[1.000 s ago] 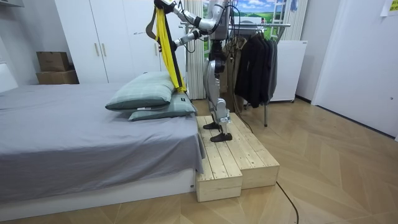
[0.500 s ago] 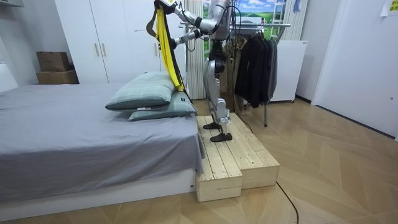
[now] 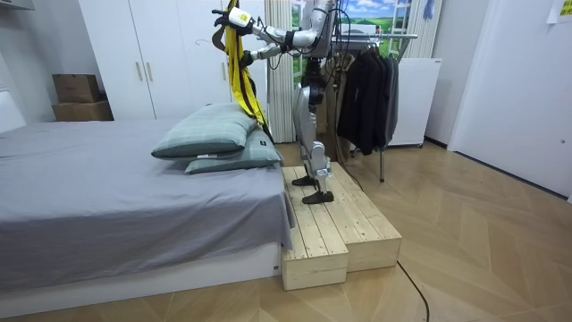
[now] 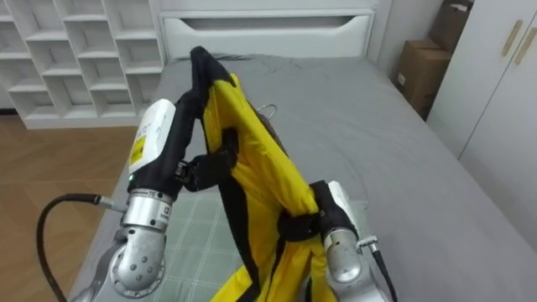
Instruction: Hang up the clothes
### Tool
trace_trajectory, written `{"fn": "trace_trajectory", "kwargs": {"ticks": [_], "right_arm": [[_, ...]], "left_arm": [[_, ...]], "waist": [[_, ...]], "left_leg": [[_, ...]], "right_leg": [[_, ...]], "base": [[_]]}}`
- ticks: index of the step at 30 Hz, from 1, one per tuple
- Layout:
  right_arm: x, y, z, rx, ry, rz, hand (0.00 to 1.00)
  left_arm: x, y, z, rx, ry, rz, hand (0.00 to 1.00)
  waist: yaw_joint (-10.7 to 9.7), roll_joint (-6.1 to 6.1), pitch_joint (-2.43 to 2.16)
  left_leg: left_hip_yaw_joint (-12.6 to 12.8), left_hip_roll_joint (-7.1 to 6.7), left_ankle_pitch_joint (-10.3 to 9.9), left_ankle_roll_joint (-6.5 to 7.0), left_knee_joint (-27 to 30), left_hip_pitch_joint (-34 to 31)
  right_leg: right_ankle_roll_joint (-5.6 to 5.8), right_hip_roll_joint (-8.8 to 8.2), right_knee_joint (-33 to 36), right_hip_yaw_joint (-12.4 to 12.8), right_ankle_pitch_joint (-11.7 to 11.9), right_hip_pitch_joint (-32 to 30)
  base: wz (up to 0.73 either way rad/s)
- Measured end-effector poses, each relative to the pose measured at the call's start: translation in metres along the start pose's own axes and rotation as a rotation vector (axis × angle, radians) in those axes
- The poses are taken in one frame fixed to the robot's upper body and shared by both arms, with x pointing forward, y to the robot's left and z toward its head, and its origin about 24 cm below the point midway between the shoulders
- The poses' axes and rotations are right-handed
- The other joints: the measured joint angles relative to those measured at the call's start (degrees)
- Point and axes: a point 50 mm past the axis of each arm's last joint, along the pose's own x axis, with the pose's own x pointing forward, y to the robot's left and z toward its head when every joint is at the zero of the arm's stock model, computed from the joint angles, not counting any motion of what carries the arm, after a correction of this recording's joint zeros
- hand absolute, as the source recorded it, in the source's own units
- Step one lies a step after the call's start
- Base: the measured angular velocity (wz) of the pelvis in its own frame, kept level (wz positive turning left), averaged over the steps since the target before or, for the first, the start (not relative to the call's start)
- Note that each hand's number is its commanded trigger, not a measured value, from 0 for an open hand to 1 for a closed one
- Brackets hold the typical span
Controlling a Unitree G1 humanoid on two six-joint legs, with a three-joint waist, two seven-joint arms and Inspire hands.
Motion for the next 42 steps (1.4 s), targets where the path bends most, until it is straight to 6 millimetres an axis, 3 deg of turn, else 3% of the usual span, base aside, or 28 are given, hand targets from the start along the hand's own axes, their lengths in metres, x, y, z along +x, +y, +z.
{"fn": "trace_trajectory", "kwargs": {"ticks": [8, 14, 25, 30, 40, 42], "right_arm": [[-0.001, -0.021, 0.014, -0.291, -0.119, -0.167, 1.0], [-0.002, -0.036, 0.019, -0.404, -0.164, -0.254, 1.0], [-0.012, -0.05, 0.023, -0.452, -0.241, -0.432, 1.0], [-0.014, -0.052, 0.025, -0.474, -0.273, -0.491, 1.0], [-0.018, -0.058, 0.024, -0.59, -0.335, -0.549, 0.96], [-0.019, -0.058, 0.024, -0.623, -0.348, -0.549, 1.0]], "left_arm": [[-0.012, -0.001, -0.013, 0.008, 0.036, -0.033, 0.0], [-0.021, -0.003, -0.023, -0.044, 0.092, -0.081, 0.0], [-0.021, -0.003, -0.023, -0.087, 0.095, -0.084, 0.0], [-0.025, -0.005, -0.024, -0.099, 0.087, -0.089, 0.0], [-0.042, -0.015, -0.043, -0.09, 0.151, -0.139, 0.0], [-0.048, -0.018, -0.048, -0.088, 0.178, -0.154, 0.0]], "waist": [[-0.08, -1.06, -0.1], [-0.1, -1.11, -0.16], [-1.39, -1.27, -0.2], [-2.02, -2.43, -0.09], [-1.82, -2.8, -0.1], [-1.84, -2.81, -0.09]], "left_leg": [[0.09, -0.06, 0.0, 0.0, 0.0, -0.04], [0.03, -0.16, 0.0, 0.01, 0.03, -1.0], [0.18, 0.0, 0.01, 0.02, 0.08, -0.91], [0.32, 0.01, 0.01, 0.02, 0.05, -1.32], [1.75, -0.05, 0.0, 0.02, -0.03, -1.02], [1.67, 0.0, -0.01, 0.0, -0.06, -1.12]], "right_leg": [[0.01, 0.12, 0.01, 0.21, -0.01, -0.15], [0.02, 0.21, 0.11, 0.34, -0.01, -0.98], [0.01, 0.23, 1.86, 1.03, 0.0, -2.13], [0.01, 0.31, 2.05, 1.21, -0.01, -2.71], [-0.01, 0.64, 1.83, 1.97, -0.18, -2.71], [-0.07, 0.77, 1.83, 2.05, -0.24, -2.79]], "base": [[-0.02], [0.0], [-0.02], [-0.04], [-0.05], [0.02]]}}
